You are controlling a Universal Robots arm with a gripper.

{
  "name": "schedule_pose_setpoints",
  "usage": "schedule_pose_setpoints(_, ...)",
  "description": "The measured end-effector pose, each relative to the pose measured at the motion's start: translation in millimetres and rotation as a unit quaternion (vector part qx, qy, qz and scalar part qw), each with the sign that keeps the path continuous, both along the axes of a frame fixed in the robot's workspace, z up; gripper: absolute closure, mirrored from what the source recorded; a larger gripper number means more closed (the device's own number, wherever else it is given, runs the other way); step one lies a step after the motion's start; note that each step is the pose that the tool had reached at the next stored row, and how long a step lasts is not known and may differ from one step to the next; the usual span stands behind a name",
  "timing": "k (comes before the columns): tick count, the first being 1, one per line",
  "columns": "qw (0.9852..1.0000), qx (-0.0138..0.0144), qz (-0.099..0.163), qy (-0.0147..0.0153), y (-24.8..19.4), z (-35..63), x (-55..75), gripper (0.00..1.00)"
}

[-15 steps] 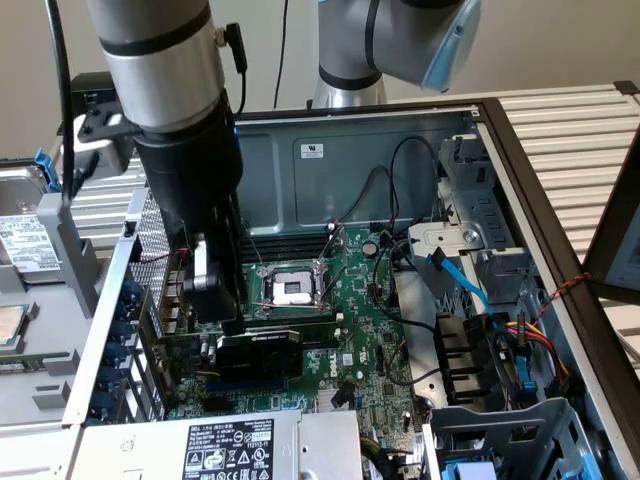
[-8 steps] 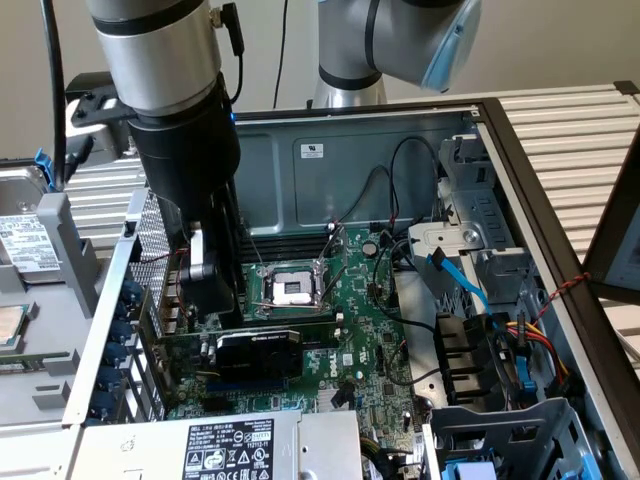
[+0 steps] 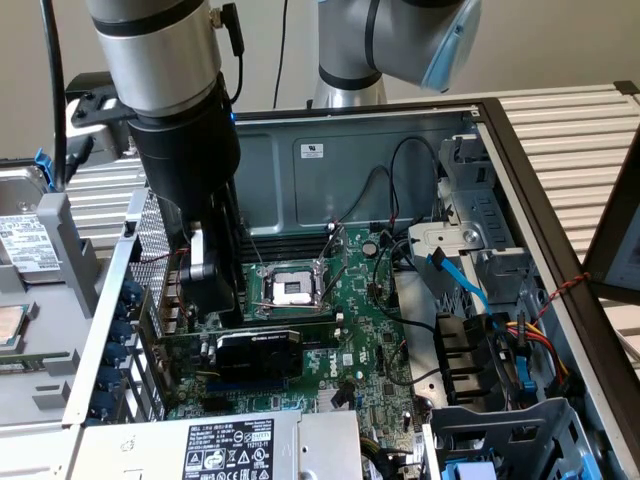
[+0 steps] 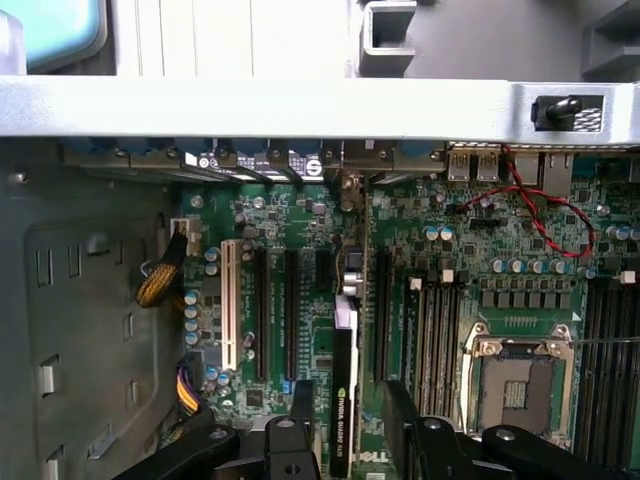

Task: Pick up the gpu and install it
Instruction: 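Press down on the gpu until it lock into place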

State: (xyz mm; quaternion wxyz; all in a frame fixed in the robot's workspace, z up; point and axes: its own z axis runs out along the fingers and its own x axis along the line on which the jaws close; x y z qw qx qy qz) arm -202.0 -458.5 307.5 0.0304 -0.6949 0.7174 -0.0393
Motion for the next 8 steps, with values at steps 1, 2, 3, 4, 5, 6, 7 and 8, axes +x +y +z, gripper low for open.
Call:
schedule_pose_setpoints(1, 1.0, 0.0005, 0.0, 0.0, 0.0, 0.0, 0.0, 0.59)
schedule_pose_setpoints(2, 1.0, 0.001, 0.0, 0.0, 0.0, 0.0, 0.0, 0.59)
schedule_pose_setpoints(3, 1.0, 0.0015, 0.0, 0.0, 0.0, 0.0, 0.0, 0.59)
schedule_pose_setpoints(4, 1.0, 0.0021, 0.0, 0.0, 0.0, 0.0, 0.0, 0.59)
schedule_pose_setpoints(5, 1.0, 0.0026, 0.0, 0.0, 0.0, 0.0, 0.0, 0.59)
schedule_pose_setpoints(6, 1.0, 0.0028, 0.0, 0.0, 0.0, 0.0, 0.0, 0.59)
schedule_pose_setpoints(7, 1.0, 0.0028, 0.0, 0.0, 0.0, 0.0, 0.0, 0.59)
schedule_pose_setpoints(8, 1.0, 0.0028, 0.0, 0.0, 0.0, 0.0, 0.0, 0.59)
